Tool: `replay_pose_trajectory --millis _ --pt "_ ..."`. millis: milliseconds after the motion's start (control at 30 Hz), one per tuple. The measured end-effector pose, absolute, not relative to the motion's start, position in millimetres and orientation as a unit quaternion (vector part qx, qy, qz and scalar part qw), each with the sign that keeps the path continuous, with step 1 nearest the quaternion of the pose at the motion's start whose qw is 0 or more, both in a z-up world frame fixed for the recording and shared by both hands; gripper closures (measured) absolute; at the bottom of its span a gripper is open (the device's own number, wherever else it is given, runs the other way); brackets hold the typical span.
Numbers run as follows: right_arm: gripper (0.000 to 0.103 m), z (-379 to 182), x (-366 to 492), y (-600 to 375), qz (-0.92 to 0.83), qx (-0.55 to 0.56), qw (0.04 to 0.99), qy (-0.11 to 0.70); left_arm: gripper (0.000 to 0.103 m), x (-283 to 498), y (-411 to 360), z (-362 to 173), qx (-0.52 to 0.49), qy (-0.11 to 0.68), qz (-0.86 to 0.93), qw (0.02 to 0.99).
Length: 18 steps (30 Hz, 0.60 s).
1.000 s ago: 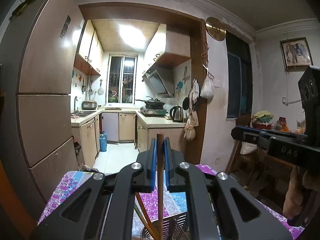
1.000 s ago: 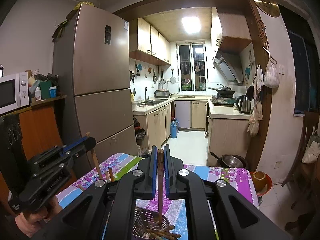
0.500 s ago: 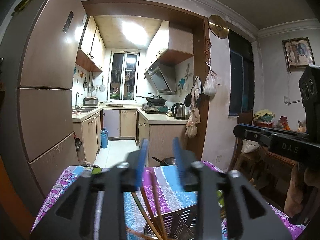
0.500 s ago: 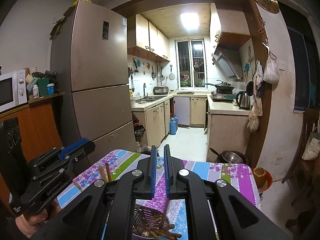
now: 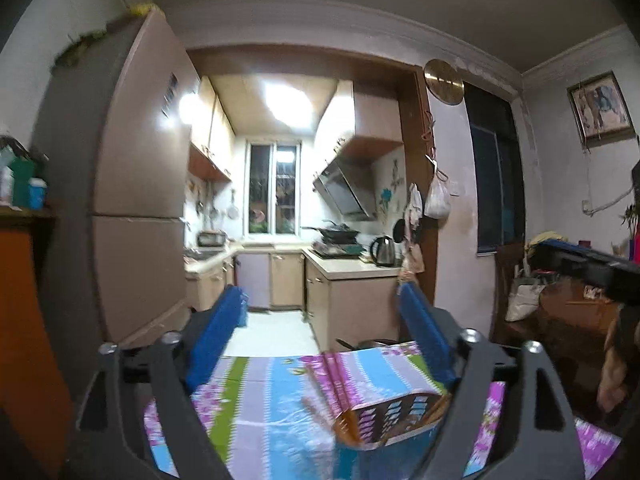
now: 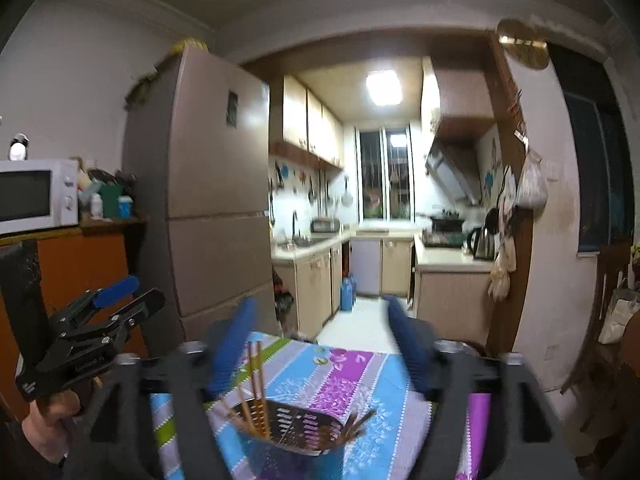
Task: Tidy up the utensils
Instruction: 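Open both tools to release the chopsticks and pull back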
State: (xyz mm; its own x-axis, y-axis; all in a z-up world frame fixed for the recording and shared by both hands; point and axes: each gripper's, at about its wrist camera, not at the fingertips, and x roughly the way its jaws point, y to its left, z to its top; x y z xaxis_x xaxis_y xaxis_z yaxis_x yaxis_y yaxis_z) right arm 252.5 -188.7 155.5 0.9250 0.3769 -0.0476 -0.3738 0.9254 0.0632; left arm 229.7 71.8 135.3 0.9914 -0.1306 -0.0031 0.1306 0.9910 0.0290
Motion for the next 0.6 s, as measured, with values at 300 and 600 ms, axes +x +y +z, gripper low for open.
replay_pose_trajectory --millis 300,600 --pt "0.005 93 145 -193 0.164 0.042 0.985 0.032 0.006 148 105 93 -0.001 0.038 -0.031 0.999" --pt "0.005 28 103 -172 0.139 0.055 0.982 0.120 0.006 107 103 49 -0.018 0.098 -0.026 0.995"
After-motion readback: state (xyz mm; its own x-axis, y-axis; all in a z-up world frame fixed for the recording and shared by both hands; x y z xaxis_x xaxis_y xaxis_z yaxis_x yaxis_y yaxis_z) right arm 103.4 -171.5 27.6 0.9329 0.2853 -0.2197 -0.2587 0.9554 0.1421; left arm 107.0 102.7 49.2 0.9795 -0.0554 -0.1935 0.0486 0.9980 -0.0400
